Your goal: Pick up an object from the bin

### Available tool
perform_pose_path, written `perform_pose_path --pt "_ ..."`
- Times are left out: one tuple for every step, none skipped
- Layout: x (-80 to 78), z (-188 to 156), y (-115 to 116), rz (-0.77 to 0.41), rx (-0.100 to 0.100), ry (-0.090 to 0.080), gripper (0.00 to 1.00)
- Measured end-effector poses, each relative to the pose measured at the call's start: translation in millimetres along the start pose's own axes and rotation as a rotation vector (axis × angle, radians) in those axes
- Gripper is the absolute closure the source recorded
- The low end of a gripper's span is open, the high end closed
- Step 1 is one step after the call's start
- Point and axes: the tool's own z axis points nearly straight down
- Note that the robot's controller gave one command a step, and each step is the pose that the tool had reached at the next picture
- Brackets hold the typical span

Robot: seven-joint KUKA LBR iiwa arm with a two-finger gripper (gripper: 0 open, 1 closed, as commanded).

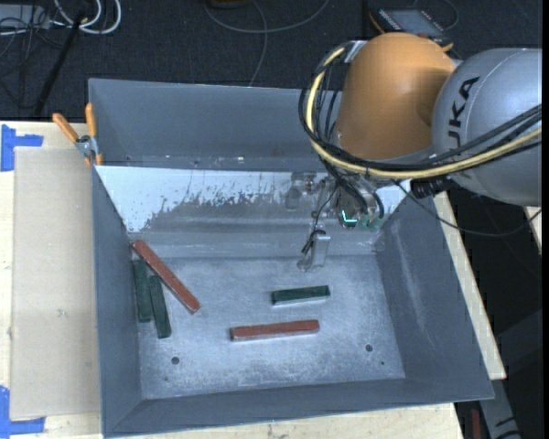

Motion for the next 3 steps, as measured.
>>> perform_pose_path --pt "38.5 161.3 -40.5 0.04 -0.001 0.001 0.0" --pt "35.7 155.2 -39.9 0.04 -0.002 -0.004 1.0" --pt "57.4 -7.4 -81.1 -0.265 0.003 -0.014 1.0"
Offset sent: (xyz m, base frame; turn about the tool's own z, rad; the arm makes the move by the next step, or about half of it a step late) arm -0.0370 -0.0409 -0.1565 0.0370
